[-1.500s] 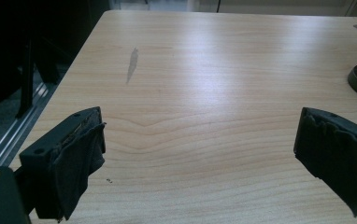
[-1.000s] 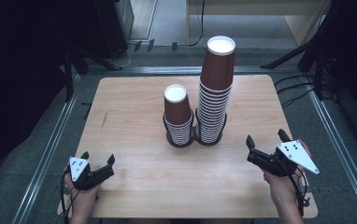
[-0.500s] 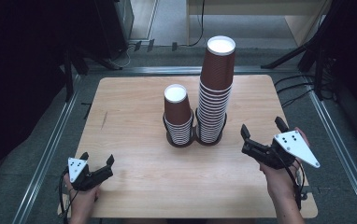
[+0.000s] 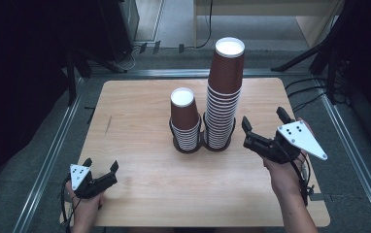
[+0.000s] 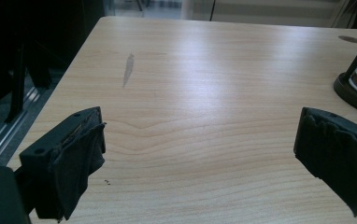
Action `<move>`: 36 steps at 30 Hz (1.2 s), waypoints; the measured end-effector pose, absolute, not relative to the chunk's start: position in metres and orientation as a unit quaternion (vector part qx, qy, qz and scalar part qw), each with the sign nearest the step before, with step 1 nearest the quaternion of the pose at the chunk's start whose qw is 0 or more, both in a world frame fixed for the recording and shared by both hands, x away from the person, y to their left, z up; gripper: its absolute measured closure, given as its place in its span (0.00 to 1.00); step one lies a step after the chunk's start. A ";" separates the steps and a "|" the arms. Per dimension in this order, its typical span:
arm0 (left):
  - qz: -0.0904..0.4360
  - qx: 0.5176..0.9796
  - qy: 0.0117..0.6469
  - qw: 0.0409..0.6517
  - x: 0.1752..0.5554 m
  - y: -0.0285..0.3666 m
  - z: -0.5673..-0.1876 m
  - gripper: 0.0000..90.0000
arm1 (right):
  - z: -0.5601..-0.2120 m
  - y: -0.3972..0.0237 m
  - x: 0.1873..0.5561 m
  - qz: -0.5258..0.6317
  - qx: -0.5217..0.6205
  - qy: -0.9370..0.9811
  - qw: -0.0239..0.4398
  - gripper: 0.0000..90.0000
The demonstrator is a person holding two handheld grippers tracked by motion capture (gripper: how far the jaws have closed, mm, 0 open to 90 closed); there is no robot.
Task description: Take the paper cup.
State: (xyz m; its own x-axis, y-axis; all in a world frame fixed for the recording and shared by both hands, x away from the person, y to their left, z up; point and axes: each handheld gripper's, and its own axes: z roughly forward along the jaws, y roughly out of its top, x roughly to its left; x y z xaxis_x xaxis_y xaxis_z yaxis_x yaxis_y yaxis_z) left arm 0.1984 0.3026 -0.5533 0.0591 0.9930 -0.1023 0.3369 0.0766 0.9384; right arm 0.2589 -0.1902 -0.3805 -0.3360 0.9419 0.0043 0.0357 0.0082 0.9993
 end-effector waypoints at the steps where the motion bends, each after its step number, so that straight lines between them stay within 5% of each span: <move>1: 0.365 0.572 0.580 0.450 0.198 0.302 -0.553 0.03 | -0.379 -0.188 0.260 0.568 0.415 0.588 0.399 0.04; 36: 0.359 0.573 0.585 0.449 0.201 0.304 -0.554 0.03 | -0.334 -0.134 0.297 0.581 0.394 0.593 0.395 0.04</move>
